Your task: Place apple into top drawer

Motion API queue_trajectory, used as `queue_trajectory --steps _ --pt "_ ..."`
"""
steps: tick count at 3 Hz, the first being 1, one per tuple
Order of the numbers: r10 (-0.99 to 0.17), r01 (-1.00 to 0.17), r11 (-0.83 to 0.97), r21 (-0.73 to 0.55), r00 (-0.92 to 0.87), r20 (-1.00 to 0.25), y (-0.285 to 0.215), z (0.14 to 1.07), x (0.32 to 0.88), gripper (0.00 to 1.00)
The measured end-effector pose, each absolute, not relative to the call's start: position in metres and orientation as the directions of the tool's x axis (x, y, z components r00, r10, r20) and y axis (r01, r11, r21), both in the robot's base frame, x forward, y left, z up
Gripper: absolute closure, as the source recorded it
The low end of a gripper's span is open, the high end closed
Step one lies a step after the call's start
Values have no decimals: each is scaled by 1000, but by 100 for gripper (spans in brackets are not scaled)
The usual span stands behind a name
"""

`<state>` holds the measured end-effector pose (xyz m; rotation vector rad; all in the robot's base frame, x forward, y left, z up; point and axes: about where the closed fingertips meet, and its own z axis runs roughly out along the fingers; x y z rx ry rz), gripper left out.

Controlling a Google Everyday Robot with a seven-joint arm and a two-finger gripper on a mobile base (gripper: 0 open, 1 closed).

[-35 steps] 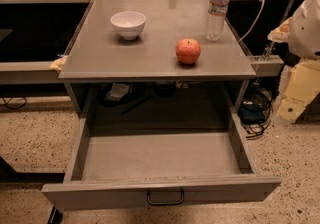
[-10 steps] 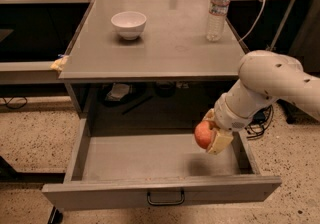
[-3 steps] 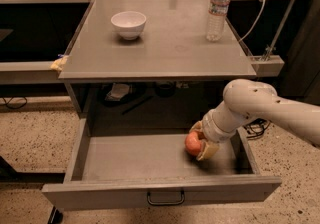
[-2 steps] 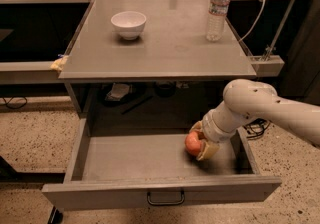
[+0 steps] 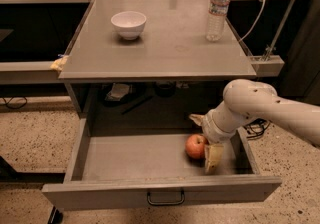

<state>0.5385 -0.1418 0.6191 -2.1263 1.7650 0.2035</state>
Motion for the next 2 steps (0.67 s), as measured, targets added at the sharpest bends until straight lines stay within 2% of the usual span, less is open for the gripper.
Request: queue_trajectory --steps 2 --pt "-919 -970 -144 -196 205 -337 -145 625 540 0"
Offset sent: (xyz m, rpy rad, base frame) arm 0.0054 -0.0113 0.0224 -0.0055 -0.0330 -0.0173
